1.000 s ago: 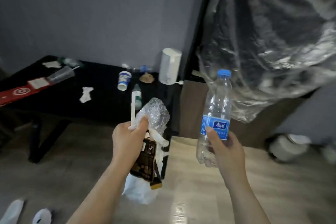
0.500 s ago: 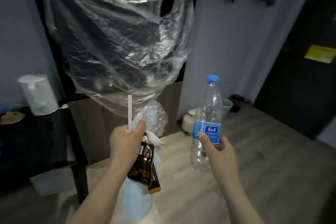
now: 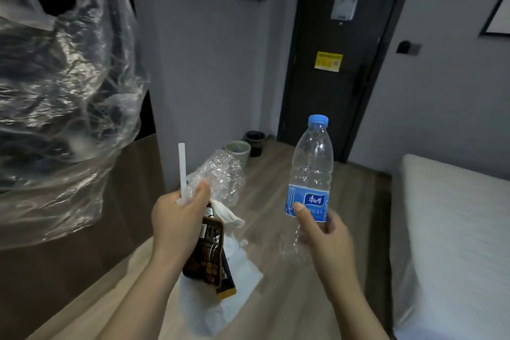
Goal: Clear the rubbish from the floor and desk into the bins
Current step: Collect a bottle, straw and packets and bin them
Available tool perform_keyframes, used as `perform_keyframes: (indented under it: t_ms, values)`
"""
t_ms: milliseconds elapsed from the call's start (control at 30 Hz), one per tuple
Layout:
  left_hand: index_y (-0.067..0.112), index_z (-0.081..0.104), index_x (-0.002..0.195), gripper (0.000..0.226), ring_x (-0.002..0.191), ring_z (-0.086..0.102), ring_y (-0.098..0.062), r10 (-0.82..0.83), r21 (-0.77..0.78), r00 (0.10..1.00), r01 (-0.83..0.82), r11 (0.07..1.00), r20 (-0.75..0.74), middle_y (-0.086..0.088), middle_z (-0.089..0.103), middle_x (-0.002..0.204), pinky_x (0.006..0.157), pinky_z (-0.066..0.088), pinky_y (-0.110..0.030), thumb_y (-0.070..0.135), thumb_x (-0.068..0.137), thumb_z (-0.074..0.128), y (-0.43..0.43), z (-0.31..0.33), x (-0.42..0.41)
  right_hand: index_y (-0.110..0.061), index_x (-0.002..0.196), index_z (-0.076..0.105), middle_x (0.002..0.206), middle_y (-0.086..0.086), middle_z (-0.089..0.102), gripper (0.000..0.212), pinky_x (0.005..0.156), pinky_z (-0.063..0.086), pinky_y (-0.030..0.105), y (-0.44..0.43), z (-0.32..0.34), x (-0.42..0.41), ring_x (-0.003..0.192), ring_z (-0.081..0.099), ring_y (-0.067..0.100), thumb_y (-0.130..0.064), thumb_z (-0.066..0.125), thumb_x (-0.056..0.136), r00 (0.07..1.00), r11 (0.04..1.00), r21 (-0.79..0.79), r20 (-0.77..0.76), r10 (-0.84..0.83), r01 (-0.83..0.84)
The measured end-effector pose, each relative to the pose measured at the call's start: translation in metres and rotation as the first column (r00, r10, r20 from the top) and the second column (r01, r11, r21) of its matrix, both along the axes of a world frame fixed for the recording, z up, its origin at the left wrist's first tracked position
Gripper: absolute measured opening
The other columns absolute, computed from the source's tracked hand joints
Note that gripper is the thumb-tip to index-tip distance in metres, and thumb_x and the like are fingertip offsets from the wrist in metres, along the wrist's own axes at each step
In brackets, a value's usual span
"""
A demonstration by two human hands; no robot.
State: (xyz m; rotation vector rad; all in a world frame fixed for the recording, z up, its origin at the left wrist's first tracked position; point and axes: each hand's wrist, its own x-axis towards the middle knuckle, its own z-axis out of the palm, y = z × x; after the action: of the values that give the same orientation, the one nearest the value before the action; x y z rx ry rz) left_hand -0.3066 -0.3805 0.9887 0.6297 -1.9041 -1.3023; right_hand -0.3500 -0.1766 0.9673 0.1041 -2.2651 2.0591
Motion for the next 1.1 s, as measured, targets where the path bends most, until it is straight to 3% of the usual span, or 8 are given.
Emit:
perform_keyframes:
  t_ms: [200,300,400,500,633,767,1000,1100]
  values:
    - [0.015,0.030,0.043,0.057,0.037,0.031,-0.008,-0.065,0.016,0.998,0.066,0.998,-0.025,0.008,0.030,0.034,0.039,0.026,-0.019,0.028,0.087,0.063,-0.036,-0.002,-0.099,-0.033,0.090,0.067,0.080,-0.010,0.071,0.038,0.069,0.053,0.028,-0.038,-0.002,-0.083,0.075,0.068,0.012,-0.062,0.066,0.064,0.997,0.997,-0.001,-0.011,-0.075,0.075]
    - [0.014,0.030,0.045,0.056,0.037,0.029,-0.008,-0.080,0.030,0.996,0.082,0.996,-0.039,0.008,0.027,0.035,0.035,0.022,-0.018,0.029,0.087,0.064,-0.066,0.007,-0.152,-0.030,0.092,0.067,0.079,-0.007,0.071,0.031,0.064,0.052,0.024,-0.062,0.004,-0.130,0.075,0.068,0.012,-0.054,0.074,0.074,0.995,0.995,-0.010,-0.002,-0.096,0.096]
    - [0.016,0.028,0.042,0.060,0.036,0.032,-0.010,-0.103,0.006,0.994,0.104,0.995,-0.033,0.007,0.029,0.033,0.038,0.025,-0.018,0.033,0.086,0.065,-0.091,0.010,-0.209,-0.030,0.088,0.067,0.079,-0.006,0.071,0.029,0.073,0.058,0.037,-0.087,0.002,-0.181,0.075,0.069,0.015,-0.054,0.074,0.073,0.991,0.991,0.002,-0.006,-0.134,0.134]
    - [0.014,0.033,0.034,0.063,0.039,0.036,-0.012,-0.130,-0.031,0.991,0.130,0.991,0.018,0.005,0.033,0.033,0.050,0.030,-0.030,0.044,0.081,0.064,-0.096,0.007,-0.248,-0.029,0.086,0.067,0.078,-0.001,0.071,0.032,0.073,0.057,0.040,-0.100,-0.004,-0.213,0.075,0.069,0.021,-0.058,0.071,0.072,0.988,0.988,-0.003,0.019,-0.152,0.152]
    - [0.017,0.040,0.031,0.062,0.037,0.037,-0.008,-0.192,0.013,0.980,0.191,0.981,0.043,0.006,0.030,0.030,0.041,0.027,-0.019,0.028,0.087,0.063,-0.098,-0.002,-0.319,-0.027,0.087,0.067,0.077,-0.004,0.071,0.025,0.073,0.058,0.039,-0.099,-0.013,-0.277,0.072,0.068,0.015,-0.049,0.072,0.074,0.981,0.983,0.015,0.055,-0.184,0.183]
    - [0.015,0.028,0.034,0.065,0.037,0.031,-0.010,-0.204,0.015,0.977,0.203,0.979,0.059,0.006,0.026,0.032,0.047,0.023,-0.031,0.028,0.088,0.064,-0.091,-0.009,-0.397,-0.029,0.087,0.067,0.076,-0.009,0.070,0.019,0.068,0.056,0.034,-0.087,-0.025,-0.354,0.073,0.068,0.018,-0.046,0.070,0.078,0.973,0.975,0.012,0.062,-0.224,0.223]
    - [0.011,0.034,0.052,0.050,0.036,0.028,-0.009,-0.141,0.021,0.985,0.140,0.990,0.102,0.004,0.028,0.042,0.034,0.020,-0.017,0.034,0.086,0.063,-0.070,-0.019,-0.535,-0.030,0.087,0.068,0.081,-0.006,0.071,0.019,0.072,0.057,0.034,-0.065,-0.029,-0.510,0.077,0.070,0.015,-0.046,0.072,0.078,0.981,0.985,-0.020,0.093,-0.169,0.171]
    - [0.012,0.035,0.052,0.051,0.038,0.028,-0.009,-0.116,0.039,0.987,0.112,0.993,0.111,0.002,0.030,0.044,0.040,0.027,-0.024,0.037,0.086,0.064,-0.065,-0.017,-0.591,-0.029,0.086,0.067,0.080,-0.006,0.071,0.018,0.072,0.057,0.035,-0.060,-0.018,-0.574,0.076,0.070,0.015,-0.045,0.073,0.078,0.988,0.992,-0.017,0.088,-0.126,0.128]
